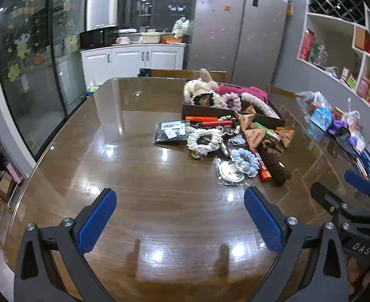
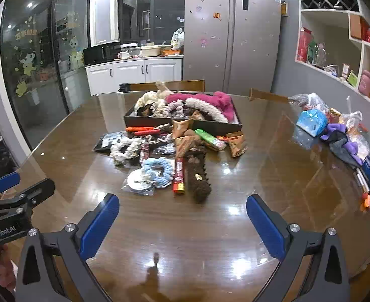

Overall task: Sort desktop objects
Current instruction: 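Move both grippers toward the cluttered items beside the tray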

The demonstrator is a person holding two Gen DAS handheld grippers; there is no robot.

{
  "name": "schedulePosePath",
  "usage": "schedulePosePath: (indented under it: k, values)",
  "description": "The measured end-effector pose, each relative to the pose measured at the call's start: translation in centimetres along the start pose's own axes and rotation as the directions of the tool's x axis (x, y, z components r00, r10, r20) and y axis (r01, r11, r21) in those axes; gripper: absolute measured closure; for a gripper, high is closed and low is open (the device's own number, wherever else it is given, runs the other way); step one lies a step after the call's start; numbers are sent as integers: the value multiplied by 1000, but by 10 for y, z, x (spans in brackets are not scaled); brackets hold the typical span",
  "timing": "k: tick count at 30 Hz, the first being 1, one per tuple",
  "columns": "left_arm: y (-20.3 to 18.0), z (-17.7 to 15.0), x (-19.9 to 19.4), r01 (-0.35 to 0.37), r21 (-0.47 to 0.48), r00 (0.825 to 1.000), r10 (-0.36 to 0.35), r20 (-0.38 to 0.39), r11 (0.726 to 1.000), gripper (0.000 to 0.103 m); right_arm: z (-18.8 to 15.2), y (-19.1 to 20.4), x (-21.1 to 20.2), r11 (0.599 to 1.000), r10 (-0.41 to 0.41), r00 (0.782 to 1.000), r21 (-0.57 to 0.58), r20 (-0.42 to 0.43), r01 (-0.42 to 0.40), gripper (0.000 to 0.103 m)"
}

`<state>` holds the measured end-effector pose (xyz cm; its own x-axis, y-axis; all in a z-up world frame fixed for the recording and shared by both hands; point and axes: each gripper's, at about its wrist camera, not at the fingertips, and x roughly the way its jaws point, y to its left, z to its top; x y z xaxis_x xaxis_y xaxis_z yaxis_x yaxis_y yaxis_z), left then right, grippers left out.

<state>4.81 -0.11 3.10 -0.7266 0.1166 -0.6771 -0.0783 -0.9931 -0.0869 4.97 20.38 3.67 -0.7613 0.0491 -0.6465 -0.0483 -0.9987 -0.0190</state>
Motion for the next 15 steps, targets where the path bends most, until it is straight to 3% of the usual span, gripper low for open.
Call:
schedulePosePath:
  k: [15]
  values:
    - [1,-1,25,-16,20,1000,16,-24,1000,0,-2,4,14,996,-91,996,-17,-13,91,0]
